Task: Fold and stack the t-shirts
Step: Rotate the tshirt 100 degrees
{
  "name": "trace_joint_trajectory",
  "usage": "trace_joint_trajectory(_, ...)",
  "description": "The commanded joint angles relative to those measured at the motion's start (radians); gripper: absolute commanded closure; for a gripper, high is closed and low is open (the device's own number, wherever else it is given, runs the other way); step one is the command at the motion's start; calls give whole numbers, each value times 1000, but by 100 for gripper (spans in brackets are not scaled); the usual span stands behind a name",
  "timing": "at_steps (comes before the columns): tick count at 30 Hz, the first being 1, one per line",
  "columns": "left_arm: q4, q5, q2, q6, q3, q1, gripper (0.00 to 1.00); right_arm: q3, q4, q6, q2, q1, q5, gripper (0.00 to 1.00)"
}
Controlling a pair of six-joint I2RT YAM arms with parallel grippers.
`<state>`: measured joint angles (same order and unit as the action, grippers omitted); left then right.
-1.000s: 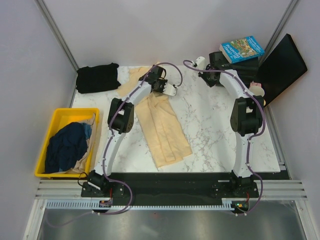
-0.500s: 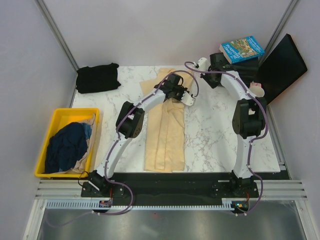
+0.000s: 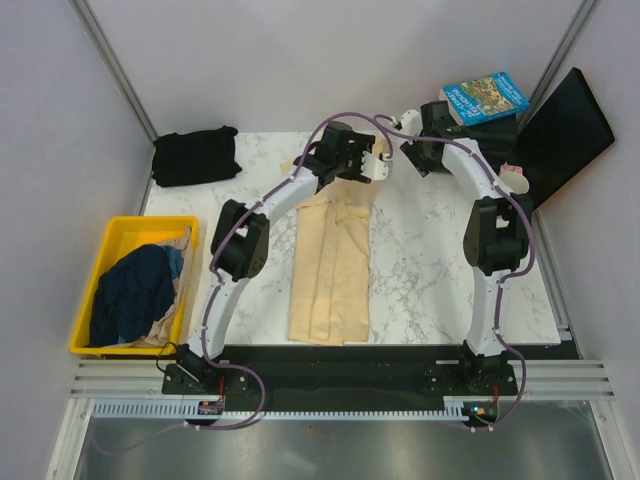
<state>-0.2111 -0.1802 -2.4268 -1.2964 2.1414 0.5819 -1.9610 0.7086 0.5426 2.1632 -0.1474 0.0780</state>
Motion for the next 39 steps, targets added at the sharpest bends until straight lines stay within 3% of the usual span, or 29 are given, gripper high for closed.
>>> trace_joint_trajectory(1, 59, 19, 289, 10, -150, -48, 47, -157, 122, -70, 84, 3, -111, 56)
trace_joint_trajectory(3, 36, 18, 333, -20, -237, -92, 98, -215, 181, -84, 128, -1, -167, 79)
trace_joint_trajectory(5, -16, 5, 363, -17, -274, -146, 98, -236, 196, -101, 148, -1, -248, 100)
trace_joint_trajectory(14, 4, 102, 268, 63, -313, -220, 98, -325, 195, -191, 248, -17, -651, 100)
trace_joint_trajectory(21, 24, 125, 273, 108, -327, -218, 98, -378, 149, -243, 317, -32, -777, 100)
trace_joint_trajectory(27, 18, 136, 276, 98, -339, -217, 98, -337, -59, -309, 342, -32, -660, 100)
trace_joint_trajectory(31, 12, 153, 285, 89, -342, -214, 98, -374, -119, -310, 386, -40, -493, 100)
trace_joint_trajectory(39, 6, 171, 328, 86, -371, -214, 98, -342, -178, -199, 423, -69, -330, 100)
